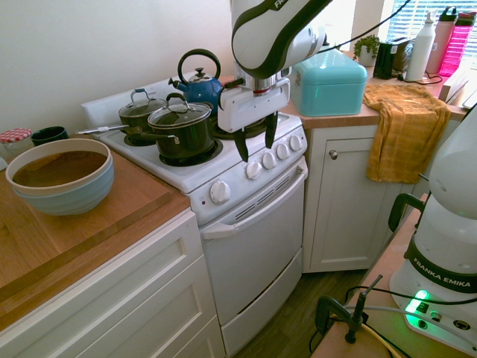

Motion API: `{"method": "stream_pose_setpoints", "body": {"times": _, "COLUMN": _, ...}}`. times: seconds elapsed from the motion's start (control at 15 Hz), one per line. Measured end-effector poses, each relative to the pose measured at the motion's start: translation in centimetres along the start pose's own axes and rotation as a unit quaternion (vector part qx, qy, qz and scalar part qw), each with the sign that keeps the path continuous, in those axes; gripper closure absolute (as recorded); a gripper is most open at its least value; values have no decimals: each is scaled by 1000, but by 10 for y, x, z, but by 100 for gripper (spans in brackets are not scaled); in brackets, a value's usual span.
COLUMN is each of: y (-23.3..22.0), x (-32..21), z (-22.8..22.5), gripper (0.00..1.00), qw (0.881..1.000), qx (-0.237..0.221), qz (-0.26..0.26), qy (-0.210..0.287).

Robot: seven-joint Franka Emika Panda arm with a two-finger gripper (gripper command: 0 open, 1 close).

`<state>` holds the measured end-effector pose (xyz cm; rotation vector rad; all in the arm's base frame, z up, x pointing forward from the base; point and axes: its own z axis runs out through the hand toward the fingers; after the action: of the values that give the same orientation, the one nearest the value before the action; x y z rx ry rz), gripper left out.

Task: Turn off the stove

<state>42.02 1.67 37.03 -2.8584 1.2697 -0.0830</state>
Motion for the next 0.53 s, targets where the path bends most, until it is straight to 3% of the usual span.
{"method": "stream_pose_setpoints", "body": {"times": 0.53, "y": 5, "x": 11, "z": 26, "gripper": 0, "qw": 999, "qx": -33, "qz": 11, "qy": -12}}
